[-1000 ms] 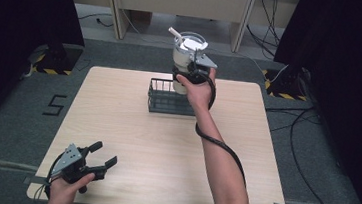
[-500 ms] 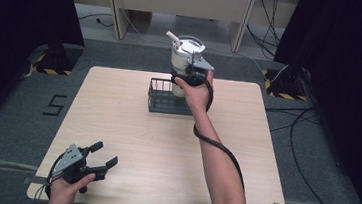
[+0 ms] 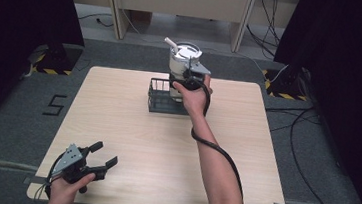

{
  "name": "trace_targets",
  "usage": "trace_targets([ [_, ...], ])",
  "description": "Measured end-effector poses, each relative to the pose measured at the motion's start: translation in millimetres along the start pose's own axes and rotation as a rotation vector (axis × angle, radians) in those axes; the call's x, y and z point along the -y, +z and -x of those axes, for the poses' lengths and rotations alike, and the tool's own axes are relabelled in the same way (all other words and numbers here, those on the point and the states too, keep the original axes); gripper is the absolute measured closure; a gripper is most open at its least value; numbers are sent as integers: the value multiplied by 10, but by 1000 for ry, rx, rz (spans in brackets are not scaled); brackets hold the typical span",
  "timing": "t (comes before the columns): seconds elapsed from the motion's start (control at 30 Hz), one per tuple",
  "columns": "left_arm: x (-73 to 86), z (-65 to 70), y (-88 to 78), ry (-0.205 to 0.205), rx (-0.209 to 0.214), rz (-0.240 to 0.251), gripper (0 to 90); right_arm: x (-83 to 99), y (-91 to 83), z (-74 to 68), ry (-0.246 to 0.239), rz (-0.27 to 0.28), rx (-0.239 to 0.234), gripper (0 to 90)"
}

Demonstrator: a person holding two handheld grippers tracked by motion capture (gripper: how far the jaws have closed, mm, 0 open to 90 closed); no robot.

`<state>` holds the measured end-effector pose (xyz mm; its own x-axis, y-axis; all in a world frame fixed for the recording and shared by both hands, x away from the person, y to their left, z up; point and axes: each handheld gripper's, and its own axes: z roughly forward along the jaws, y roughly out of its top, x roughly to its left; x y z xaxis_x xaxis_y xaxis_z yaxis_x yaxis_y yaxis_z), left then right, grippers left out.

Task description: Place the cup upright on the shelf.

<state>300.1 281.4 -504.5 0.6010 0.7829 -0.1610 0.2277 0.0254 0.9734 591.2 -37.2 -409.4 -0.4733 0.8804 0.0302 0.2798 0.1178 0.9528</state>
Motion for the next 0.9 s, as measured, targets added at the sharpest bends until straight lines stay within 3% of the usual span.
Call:
trace_targets([
  [0.57,-1,-5,-5,0,3,2,150,157,79,-24,-10,-10,14,104],
  [0.9,-4,3,-10,6,4,2,149,224,62,-39,-11,27,30,100],
])
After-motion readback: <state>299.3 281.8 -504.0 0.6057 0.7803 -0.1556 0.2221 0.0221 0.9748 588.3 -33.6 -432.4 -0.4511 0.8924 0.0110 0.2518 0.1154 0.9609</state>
